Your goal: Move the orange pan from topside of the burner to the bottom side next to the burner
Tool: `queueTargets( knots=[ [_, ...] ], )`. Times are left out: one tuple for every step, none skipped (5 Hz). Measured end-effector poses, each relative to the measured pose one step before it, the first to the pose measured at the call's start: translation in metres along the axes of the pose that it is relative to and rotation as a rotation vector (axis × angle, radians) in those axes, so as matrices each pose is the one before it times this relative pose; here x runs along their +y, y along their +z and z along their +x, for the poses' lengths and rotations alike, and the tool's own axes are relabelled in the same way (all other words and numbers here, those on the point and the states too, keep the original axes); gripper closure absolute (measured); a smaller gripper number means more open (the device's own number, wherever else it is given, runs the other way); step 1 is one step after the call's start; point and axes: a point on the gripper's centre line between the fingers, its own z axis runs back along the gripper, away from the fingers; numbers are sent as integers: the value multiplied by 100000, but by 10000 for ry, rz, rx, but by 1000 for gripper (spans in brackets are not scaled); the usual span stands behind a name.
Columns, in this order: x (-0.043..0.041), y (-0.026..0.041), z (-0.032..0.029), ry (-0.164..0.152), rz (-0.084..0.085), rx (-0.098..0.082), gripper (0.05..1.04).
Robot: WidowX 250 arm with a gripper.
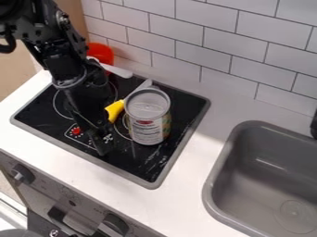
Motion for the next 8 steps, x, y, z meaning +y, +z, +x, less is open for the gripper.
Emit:
queueTargets(
  knots=[
    [-188, -371, -168, 141, -162, 79, 86],
    [2021, 799, 24, 1980, 47, -700, 85],
    [1481, 702, 392, 1011, -147, -10, 85],
    [1151, 819, 1323, 861, 1, -264, 85],
    [2377, 1350, 1504, 1541, 352, -6, 86],
    [1105, -65, 1621, 1035, -76, 332, 85],
    [333, -751, 1387, 891, 300, 281, 86],
    [-199, -1184, 236, 119, 249, 154, 86]
  ],
)
